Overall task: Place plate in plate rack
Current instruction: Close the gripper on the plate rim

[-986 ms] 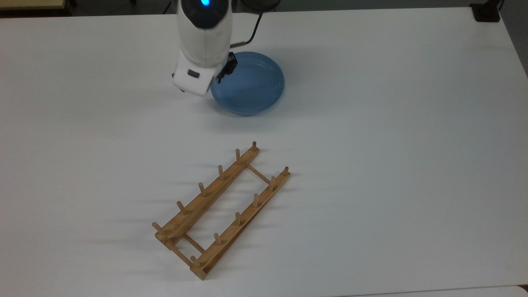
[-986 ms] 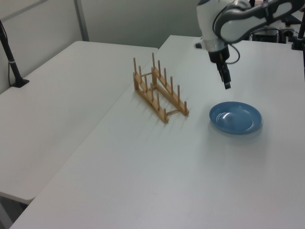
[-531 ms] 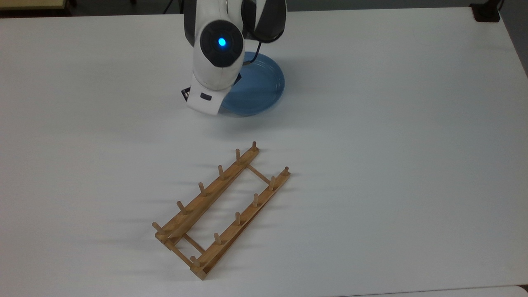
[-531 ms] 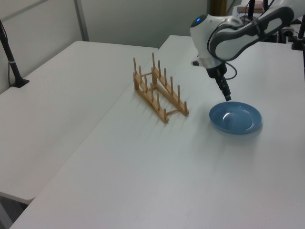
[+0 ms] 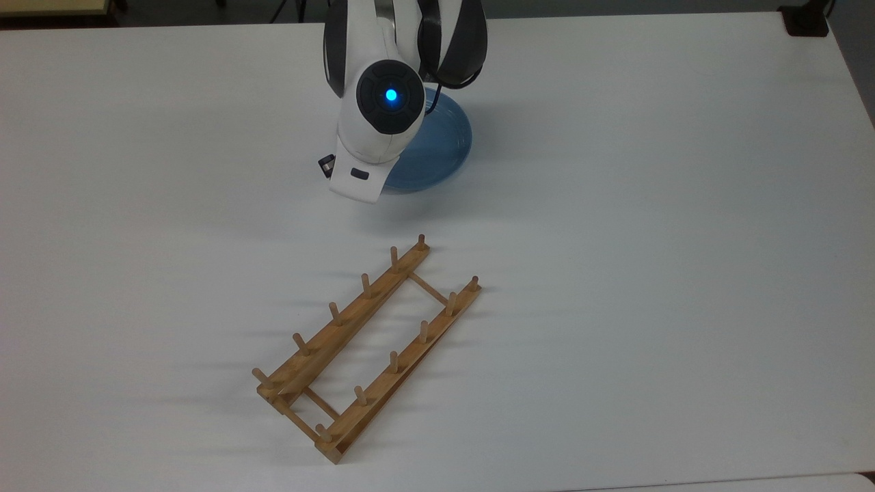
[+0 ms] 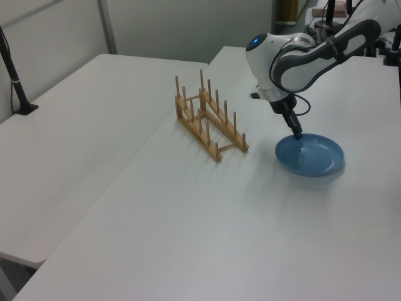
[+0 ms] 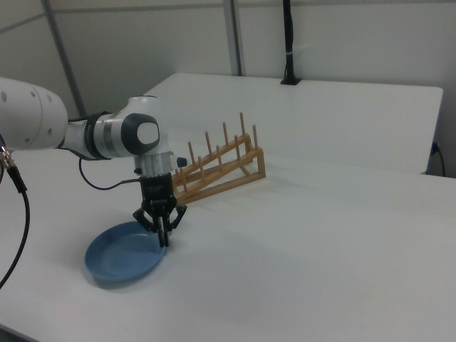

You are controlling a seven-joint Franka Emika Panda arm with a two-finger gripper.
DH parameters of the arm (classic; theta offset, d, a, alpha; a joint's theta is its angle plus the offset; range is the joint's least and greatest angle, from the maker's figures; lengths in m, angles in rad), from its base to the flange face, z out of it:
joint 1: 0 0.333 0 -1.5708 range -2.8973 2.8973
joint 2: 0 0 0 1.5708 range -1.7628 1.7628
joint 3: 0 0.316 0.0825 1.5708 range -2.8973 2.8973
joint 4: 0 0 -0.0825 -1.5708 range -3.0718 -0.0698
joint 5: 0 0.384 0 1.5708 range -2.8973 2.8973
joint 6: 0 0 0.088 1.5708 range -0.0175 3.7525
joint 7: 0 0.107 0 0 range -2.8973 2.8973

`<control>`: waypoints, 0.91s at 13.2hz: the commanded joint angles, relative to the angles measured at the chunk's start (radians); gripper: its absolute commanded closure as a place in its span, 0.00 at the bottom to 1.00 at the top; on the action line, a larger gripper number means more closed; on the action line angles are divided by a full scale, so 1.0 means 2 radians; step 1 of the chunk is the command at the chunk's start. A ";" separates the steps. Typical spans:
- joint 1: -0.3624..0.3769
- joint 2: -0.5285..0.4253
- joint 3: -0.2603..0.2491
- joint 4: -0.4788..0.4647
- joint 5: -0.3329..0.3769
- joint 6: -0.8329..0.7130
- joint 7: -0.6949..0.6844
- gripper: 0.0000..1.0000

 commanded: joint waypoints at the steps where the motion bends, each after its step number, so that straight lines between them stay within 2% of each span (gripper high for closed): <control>1: 0.003 -0.005 -0.004 -0.005 -0.010 0.015 -0.001 1.00; 5: 0.003 -0.018 -0.004 0.020 -0.008 0.005 0.000 1.00; 8: 0.006 -0.022 -0.003 0.073 -0.004 -0.033 0.000 1.00; 10: 0.012 -0.027 0.000 0.125 -0.001 -0.056 0.002 1.00; 12: 0.024 -0.036 0.000 0.141 -0.001 -0.058 0.002 1.00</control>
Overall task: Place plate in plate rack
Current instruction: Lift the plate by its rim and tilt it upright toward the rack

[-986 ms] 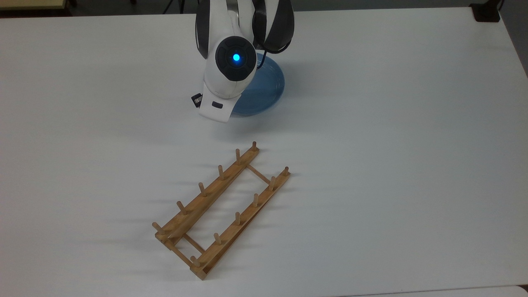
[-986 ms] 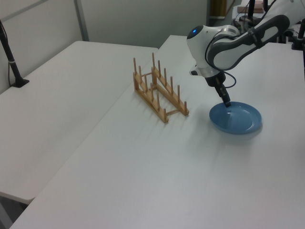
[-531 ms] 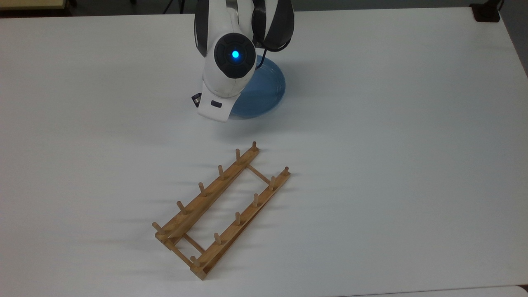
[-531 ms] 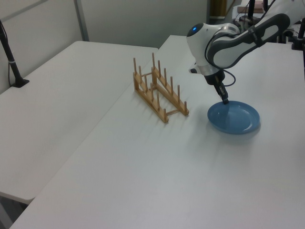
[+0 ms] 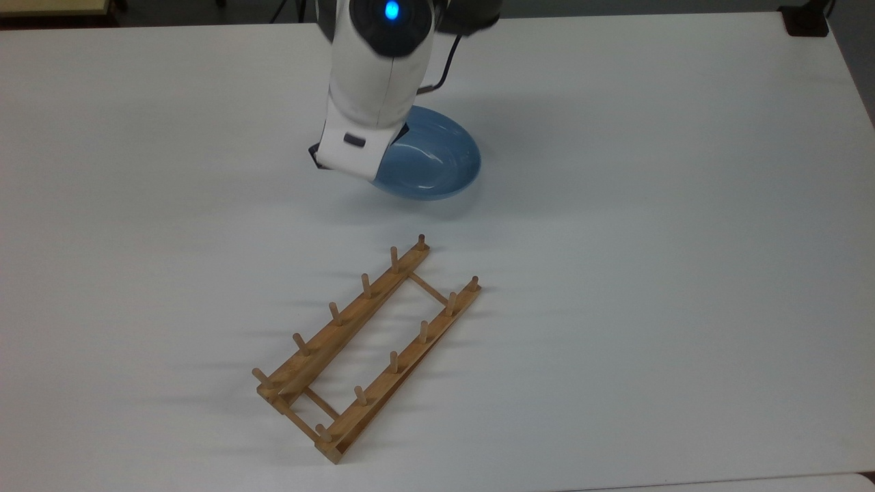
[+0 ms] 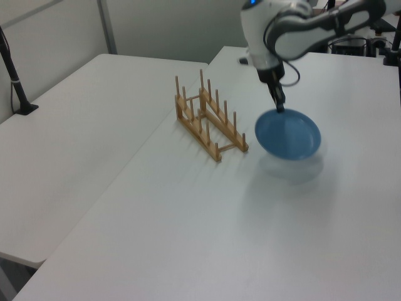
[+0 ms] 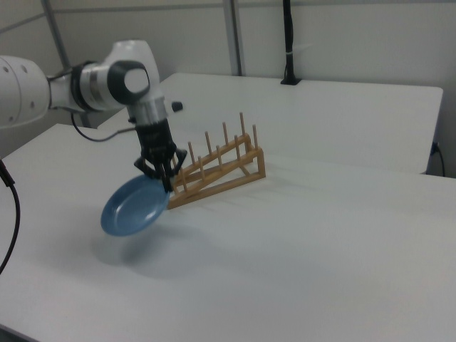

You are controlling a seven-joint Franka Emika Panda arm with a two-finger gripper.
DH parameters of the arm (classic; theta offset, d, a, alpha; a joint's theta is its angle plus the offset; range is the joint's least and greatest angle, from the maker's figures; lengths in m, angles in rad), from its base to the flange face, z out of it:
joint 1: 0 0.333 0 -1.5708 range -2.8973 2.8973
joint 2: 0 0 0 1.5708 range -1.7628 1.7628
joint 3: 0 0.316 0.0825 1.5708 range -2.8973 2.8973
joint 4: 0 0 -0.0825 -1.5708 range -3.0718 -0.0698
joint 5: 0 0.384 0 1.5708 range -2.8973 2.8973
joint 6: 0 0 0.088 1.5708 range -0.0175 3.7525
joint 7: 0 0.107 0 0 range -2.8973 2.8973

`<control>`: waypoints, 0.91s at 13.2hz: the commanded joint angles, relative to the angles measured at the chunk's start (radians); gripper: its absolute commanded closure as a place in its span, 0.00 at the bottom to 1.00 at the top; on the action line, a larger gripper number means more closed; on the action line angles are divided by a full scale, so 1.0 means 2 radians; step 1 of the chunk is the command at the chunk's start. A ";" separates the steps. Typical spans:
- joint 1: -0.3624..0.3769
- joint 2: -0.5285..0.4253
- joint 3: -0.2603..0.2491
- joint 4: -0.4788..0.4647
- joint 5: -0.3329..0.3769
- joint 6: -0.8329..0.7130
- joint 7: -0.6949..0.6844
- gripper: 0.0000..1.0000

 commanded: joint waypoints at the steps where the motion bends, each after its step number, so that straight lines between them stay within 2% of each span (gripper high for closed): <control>1: 0.021 -0.026 -0.002 0.044 -0.001 -0.019 0.020 1.00; 4: 0.025 -0.028 -0.003 0.086 -0.009 0.001 0.086 1.00; 6: 0.027 -0.029 -0.007 0.092 -0.013 0.060 0.146 1.00; 8: 0.027 -0.029 -0.007 0.092 -0.058 0.122 0.215 1.00; 10: 0.025 -0.023 -0.006 0.087 -0.129 0.196 0.291 1.00; 12: 0.021 -0.018 -0.009 0.081 -0.167 0.253 0.355 1.00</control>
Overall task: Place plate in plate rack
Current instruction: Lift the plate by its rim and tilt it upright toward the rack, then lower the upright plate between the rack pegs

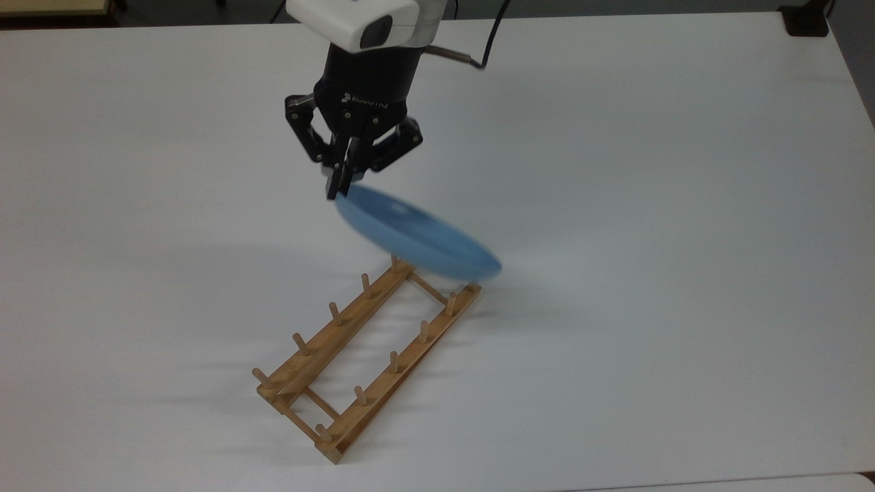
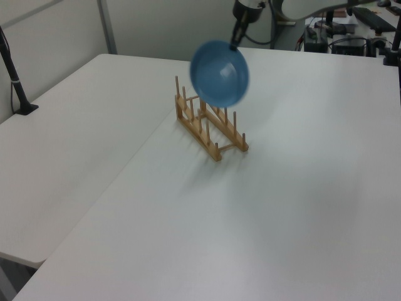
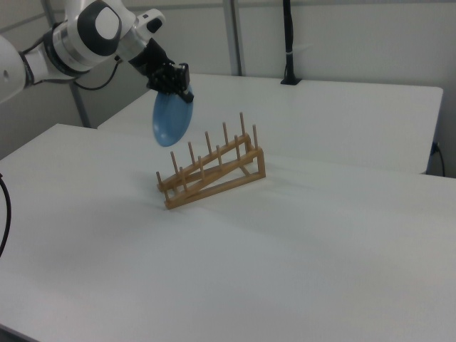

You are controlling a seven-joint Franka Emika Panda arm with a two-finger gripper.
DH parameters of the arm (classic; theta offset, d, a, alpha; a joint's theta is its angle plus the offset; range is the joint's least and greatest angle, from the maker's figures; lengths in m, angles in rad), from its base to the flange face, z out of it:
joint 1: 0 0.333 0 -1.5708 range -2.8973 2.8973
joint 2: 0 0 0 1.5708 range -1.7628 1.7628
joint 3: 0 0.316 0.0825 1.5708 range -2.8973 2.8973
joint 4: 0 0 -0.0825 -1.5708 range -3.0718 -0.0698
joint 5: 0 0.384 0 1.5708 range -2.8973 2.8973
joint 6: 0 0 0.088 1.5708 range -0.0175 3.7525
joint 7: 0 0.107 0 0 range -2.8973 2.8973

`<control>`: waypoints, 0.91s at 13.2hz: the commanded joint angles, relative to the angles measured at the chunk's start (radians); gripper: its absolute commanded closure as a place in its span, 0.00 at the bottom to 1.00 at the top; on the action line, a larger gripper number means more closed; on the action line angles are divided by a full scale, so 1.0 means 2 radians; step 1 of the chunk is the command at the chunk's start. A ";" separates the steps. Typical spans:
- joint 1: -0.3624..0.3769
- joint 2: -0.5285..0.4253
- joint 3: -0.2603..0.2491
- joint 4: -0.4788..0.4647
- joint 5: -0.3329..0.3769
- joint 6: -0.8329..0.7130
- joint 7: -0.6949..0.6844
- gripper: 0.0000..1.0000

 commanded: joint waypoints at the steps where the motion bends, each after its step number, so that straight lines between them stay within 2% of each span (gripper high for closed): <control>1: -0.001 0.009 -0.008 -0.013 -0.082 0.084 0.116 1.00; 2: -0.001 0.011 -0.008 -0.014 -0.103 0.089 0.142 1.00; 3: -0.001 0.018 -0.008 -0.014 -0.139 0.095 0.177 1.00; 6: -0.001 0.022 -0.008 -0.025 -0.199 0.096 0.224 1.00; 12: 0.004 0.036 -0.008 -0.053 -0.249 0.096 0.236 1.00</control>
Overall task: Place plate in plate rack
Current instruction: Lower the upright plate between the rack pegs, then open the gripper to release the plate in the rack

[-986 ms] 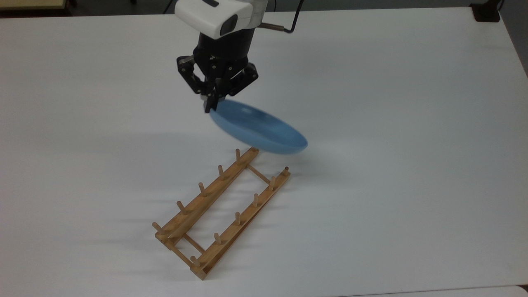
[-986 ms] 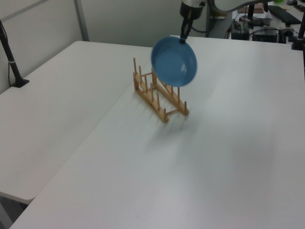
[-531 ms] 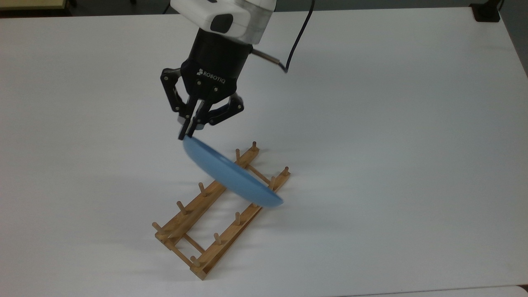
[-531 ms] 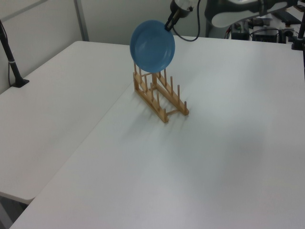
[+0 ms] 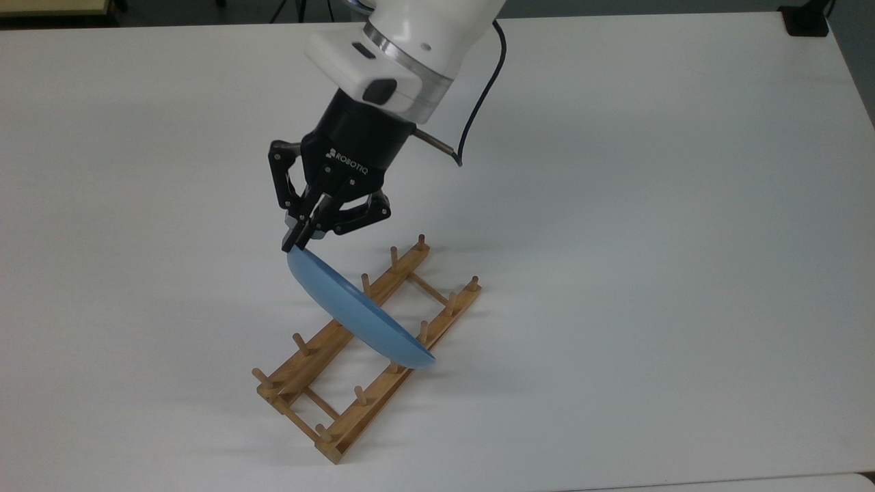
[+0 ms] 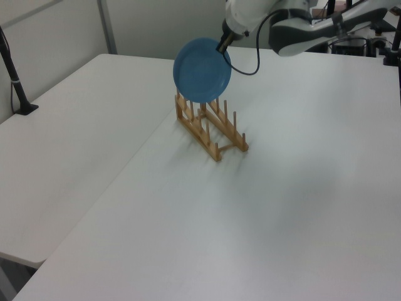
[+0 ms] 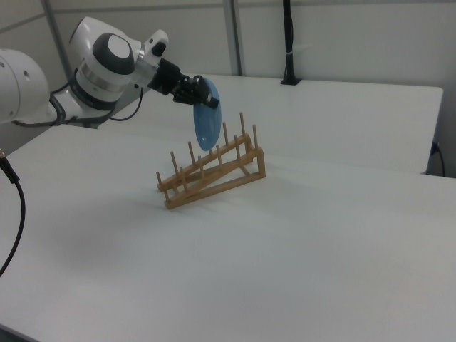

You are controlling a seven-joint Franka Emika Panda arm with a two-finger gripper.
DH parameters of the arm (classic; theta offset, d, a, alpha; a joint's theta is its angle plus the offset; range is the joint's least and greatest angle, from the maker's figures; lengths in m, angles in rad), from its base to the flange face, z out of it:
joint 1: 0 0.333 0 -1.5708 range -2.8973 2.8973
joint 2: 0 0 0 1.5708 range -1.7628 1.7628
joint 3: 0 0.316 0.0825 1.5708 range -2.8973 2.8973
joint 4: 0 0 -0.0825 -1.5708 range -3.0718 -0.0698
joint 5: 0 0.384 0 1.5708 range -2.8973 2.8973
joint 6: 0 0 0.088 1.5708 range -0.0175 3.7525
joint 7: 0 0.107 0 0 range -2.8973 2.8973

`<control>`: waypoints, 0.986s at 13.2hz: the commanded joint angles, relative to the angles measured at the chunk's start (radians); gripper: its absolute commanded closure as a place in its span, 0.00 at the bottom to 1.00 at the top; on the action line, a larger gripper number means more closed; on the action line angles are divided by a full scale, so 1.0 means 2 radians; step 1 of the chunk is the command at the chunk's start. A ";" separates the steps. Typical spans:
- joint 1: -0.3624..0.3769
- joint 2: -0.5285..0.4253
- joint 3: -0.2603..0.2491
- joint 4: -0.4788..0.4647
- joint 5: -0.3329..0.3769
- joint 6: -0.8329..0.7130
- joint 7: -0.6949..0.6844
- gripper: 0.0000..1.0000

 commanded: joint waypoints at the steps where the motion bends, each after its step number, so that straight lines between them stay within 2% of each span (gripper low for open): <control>1: 0.006 -0.004 -0.004 -0.028 -0.033 0.016 0.015 1.00; 4: 0.008 -0.003 -0.003 -0.042 -0.042 0.016 0.015 0.98; 7: 0.012 -0.003 -0.003 -0.043 -0.042 0.015 0.016 0.44; 8: 0.012 -0.003 -0.003 -0.042 -0.042 0.015 0.016 0.28; 9: 0.014 -0.003 -0.003 -0.039 -0.038 0.014 0.017 0.20; 10: 0.015 -0.004 -0.001 -0.038 -0.035 0.011 0.025 0.00; 12: 0.016 -0.007 0.003 -0.030 -0.032 0.010 0.059 0.00; 13: 0.017 -0.008 0.004 -0.025 -0.017 0.005 0.069 0.00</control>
